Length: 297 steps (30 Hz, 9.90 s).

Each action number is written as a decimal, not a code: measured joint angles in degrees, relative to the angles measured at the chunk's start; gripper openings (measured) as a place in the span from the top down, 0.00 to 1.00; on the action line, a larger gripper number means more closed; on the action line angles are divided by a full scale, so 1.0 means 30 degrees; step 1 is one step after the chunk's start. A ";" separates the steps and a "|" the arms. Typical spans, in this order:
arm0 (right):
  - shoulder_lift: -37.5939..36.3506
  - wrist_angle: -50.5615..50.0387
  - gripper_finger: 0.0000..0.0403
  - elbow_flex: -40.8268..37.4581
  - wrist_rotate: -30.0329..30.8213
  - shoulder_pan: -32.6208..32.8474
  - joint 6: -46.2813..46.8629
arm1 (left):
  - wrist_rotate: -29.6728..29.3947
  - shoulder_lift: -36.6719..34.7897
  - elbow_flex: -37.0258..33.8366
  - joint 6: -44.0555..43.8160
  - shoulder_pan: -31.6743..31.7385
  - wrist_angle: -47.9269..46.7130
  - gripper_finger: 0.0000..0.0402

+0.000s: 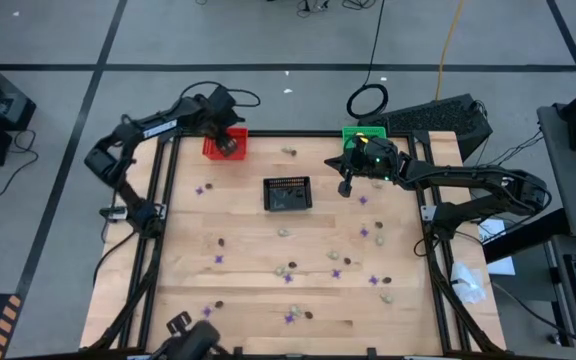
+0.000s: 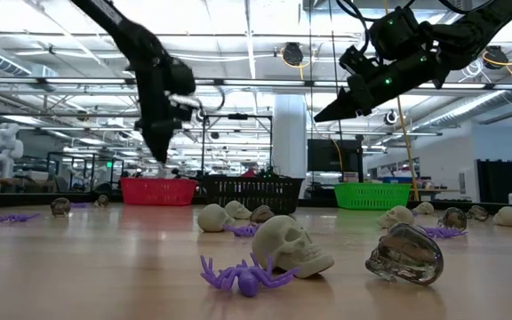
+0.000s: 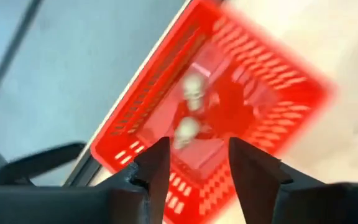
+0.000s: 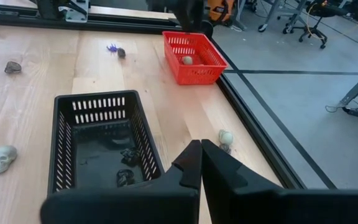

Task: Sort Halloween decoration
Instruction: Put the black skull toy into the black bin, then put the white skull toy into the orange bin

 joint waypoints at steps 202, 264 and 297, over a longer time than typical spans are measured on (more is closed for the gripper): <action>-0.0901 -0.3772 1.00 -0.2642 0.4044 0.9424 0.6127 | 0.2458 -0.1422 -0.6875 -0.2341 -1.6692 1.3233 0.93; -0.0845 -0.2951 1.00 -0.2616 0.4095 0.9894 0.6178 | 0.2917 0.4007 -0.5022 -0.0860 -1.6699 1.3461 0.84; -0.0845 -0.2951 1.00 -0.2623 0.4094 0.9930 0.6229 | -0.1157 -0.5345 -0.4692 -0.3291 -0.3267 0.3876 0.85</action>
